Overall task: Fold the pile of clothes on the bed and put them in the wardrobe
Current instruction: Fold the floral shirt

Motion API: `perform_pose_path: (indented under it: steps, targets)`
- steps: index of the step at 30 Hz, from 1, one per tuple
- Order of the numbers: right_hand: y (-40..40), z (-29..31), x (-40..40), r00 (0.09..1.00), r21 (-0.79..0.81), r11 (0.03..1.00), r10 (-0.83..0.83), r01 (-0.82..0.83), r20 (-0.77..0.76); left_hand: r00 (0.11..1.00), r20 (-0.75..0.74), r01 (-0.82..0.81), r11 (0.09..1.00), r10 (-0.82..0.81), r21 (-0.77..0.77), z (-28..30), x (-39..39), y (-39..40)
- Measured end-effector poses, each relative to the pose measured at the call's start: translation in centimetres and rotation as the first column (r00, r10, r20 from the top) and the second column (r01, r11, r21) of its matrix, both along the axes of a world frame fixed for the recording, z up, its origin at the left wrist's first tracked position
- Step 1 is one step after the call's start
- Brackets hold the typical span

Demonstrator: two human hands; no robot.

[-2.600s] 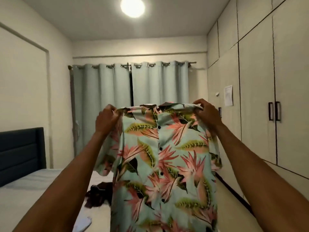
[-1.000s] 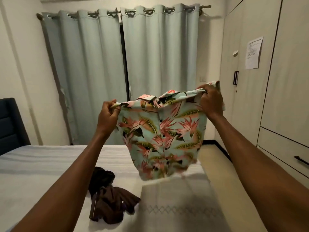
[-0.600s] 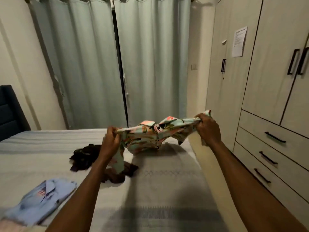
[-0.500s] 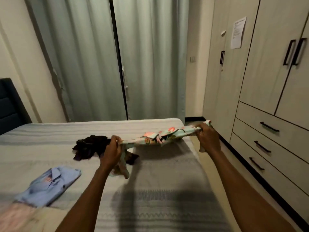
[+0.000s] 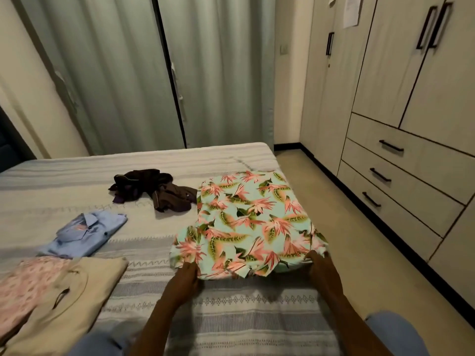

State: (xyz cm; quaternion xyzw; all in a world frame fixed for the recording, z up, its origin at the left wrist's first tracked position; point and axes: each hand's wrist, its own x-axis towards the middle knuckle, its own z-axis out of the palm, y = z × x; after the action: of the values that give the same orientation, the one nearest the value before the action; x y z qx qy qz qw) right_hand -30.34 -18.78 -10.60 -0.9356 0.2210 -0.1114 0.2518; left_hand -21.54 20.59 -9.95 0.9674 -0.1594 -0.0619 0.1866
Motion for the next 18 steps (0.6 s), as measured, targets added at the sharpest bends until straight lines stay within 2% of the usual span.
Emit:
perform_pose_path:
  steps: [3, 6, 9, 11, 13, 16, 18]
  targets:
    - [0.8, -1.1, -2.7, 0.997, -0.051, 0.997, -0.067, 0.065, -0.024, 0.992, 0.124, -0.063, 0.973, 0.036, 0.22, -1.7, -1.8, 0.4]
    - [1.2, -2.0, -4.3, 0.998, -0.138, 0.99, -0.044, 0.039, -0.033, 0.985, 0.167, -0.088, 0.932, 0.031, 0.351, -2.8, -3.4, 0.4]
    - [1.7, -2.1, -4.8, 0.996, -0.224, 0.975, -0.015, -0.004, -0.086, 0.96, 0.278, -0.099, 0.924, -0.009, 0.369, -2.7, -4.0, -0.3]
    - [2.4, -1.9, -4.5, 0.992, -0.295, 0.953, 0.03, -0.065, -0.119, 0.956, 0.291, -0.056, 0.943, -0.045, 0.329, -2.5, -4.2, -1.1]
    - [3.2, -1.7, -3.7, 0.989, -0.313, 0.939, 0.12, -0.14, -0.084, 0.972, 0.226, -0.001, 0.967, -0.058, 0.253, -2.8, -4.1, -1.9]
    - [4.5, -1.2, -2.2, 0.944, -0.147, 0.939, 0.289, -0.312, -0.159, 0.995, 0.058, 0.069, 0.977, -0.083, 0.203, -3.0, -3.4, -3.7]
    - [5.1, -1.3, -1.2, 0.92, -0.057, 0.933, 0.34, -0.357, -0.194, 0.996, -0.016, 0.094, 0.982, -0.092, 0.162, -2.8, -2.9, -5.1]
